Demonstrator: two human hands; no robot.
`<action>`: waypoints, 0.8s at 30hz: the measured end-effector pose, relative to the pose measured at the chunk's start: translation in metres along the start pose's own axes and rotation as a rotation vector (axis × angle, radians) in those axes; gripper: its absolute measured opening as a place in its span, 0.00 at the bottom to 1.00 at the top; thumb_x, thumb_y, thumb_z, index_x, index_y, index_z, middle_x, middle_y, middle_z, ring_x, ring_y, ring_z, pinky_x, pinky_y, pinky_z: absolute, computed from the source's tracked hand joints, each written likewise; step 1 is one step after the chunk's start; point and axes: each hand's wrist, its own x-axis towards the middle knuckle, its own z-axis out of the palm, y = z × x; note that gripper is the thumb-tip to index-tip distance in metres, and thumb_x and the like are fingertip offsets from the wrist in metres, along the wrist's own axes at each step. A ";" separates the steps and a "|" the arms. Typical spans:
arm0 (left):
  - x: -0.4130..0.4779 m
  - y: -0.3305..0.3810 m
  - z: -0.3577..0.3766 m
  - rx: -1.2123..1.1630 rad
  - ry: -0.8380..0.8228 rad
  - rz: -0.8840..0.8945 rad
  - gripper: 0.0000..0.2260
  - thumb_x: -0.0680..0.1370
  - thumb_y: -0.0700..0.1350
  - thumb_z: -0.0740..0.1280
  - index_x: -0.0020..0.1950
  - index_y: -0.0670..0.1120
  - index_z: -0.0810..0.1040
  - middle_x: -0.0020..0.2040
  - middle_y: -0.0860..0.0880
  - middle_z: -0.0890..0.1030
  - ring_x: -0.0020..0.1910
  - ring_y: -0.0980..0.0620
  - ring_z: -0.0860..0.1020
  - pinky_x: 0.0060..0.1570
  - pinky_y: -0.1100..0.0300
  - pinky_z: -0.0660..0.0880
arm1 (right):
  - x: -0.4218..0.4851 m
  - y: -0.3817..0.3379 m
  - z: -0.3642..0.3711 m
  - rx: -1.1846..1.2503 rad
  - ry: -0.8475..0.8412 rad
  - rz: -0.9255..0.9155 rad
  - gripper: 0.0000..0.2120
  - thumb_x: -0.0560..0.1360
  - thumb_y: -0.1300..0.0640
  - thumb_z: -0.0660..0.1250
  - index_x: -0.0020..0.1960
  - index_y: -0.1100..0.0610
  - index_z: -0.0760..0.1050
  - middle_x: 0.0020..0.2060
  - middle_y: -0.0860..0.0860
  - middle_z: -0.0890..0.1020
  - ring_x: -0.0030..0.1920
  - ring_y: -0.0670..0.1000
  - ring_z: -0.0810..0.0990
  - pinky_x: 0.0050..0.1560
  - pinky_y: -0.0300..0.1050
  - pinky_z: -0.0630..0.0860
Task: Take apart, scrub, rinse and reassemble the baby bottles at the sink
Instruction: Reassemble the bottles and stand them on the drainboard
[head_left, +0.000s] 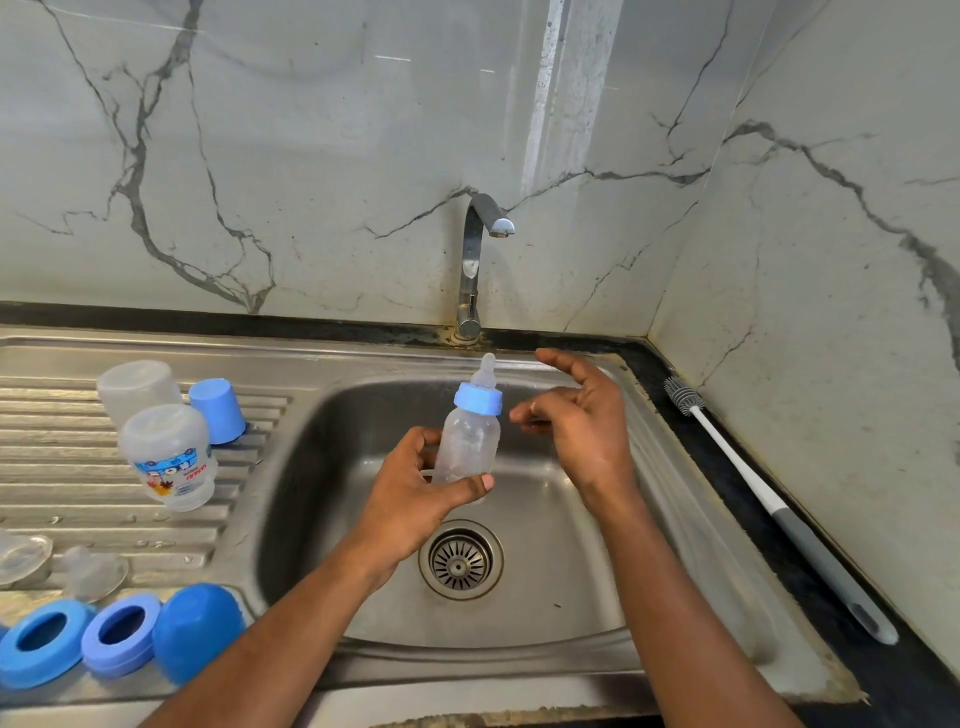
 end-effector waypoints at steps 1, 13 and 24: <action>-0.001 0.002 0.000 -0.016 -0.018 -0.007 0.22 0.67 0.51 0.80 0.56 0.57 0.73 0.52 0.58 0.80 0.52 0.60 0.78 0.46 0.66 0.73 | 0.001 -0.001 -0.002 0.017 -0.040 -0.011 0.26 0.67 0.64 0.69 0.64 0.52 0.75 0.39 0.53 0.86 0.43 0.50 0.84 0.50 0.46 0.80; -0.004 0.005 0.004 0.096 -0.028 0.068 0.24 0.65 0.47 0.82 0.54 0.53 0.73 0.51 0.55 0.81 0.50 0.57 0.80 0.45 0.64 0.78 | -0.009 0.004 0.012 -0.092 -0.203 -0.056 0.37 0.64 0.63 0.81 0.68 0.47 0.71 0.53 0.50 0.85 0.52 0.46 0.84 0.54 0.39 0.80; -0.010 0.012 0.000 -0.080 -0.292 0.056 0.23 0.73 0.34 0.72 0.63 0.55 0.75 0.52 0.53 0.83 0.52 0.56 0.81 0.51 0.63 0.78 | -0.011 0.002 0.000 -0.024 -0.473 -0.033 0.20 0.73 0.65 0.73 0.64 0.58 0.79 0.56 0.51 0.84 0.57 0.50 0.83 0.60 0.46 0.79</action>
